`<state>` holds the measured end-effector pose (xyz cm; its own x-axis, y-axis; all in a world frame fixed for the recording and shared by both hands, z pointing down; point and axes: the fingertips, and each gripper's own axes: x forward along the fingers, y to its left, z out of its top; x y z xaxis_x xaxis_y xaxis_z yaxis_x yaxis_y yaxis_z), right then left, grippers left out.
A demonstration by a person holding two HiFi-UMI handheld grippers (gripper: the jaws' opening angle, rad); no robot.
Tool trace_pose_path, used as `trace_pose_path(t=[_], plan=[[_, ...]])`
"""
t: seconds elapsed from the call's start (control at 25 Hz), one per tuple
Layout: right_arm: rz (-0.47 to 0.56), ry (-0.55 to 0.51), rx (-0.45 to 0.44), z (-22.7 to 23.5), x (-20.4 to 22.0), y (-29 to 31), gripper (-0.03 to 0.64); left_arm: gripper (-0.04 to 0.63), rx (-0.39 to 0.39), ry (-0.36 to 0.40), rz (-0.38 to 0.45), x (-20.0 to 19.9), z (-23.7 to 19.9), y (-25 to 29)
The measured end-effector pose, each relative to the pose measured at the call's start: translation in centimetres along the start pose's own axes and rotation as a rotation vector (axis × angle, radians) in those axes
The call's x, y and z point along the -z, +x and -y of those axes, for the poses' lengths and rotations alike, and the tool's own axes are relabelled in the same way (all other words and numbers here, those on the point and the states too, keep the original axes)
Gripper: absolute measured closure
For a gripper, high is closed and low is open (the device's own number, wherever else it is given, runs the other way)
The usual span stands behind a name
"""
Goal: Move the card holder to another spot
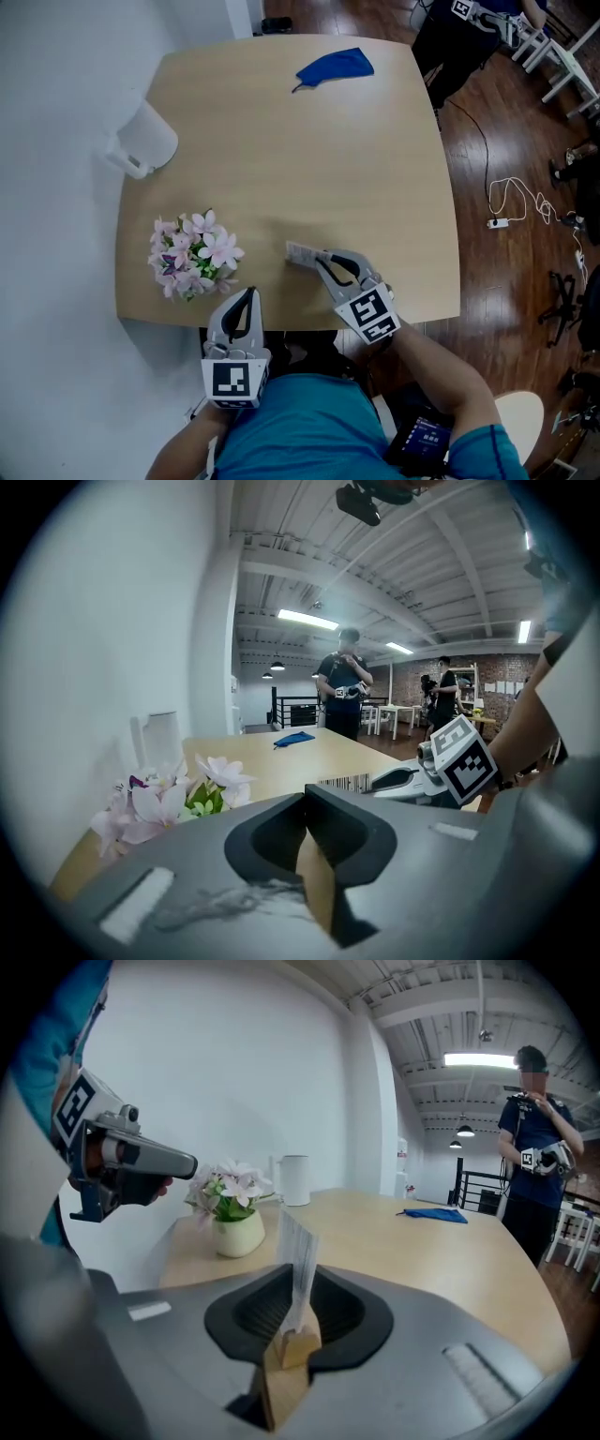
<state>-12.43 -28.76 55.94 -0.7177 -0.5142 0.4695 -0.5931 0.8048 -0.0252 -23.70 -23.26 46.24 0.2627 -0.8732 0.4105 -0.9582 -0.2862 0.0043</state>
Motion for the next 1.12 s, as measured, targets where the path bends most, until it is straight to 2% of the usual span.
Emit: trace_pose_path(t=[0.16,0.4,0.64,0.8,1.12], plan=[[0.036,-0.003,-0.015,-0.7,-1.1,-0.7,0.607,0.580,0.006,0.003,0.009,-0.3,0.5,0.2],[0.051,0.008,0.004,-0.4,-1.4,-1.5,0.609,0.580,0.022,0.018,0.019,-0.3,0.8,0.1],[0.091,0.106,0.046,0.3,-1.9,-2.5,0.609,0.580,0.044,0.029,0.022,-0.6,1.0,0.0],[0.112,0.119,0.069,0.5,-2.4,-3.2,0.609,0.580,0.057,0.034,0.026,-0.8,1.2,-0.1],[0.185,0.154,0.123,0.9,-5.5,-5.9,0.609,0.580,0.091,0.033,0.061,-0.9,1.4,-0.2]])
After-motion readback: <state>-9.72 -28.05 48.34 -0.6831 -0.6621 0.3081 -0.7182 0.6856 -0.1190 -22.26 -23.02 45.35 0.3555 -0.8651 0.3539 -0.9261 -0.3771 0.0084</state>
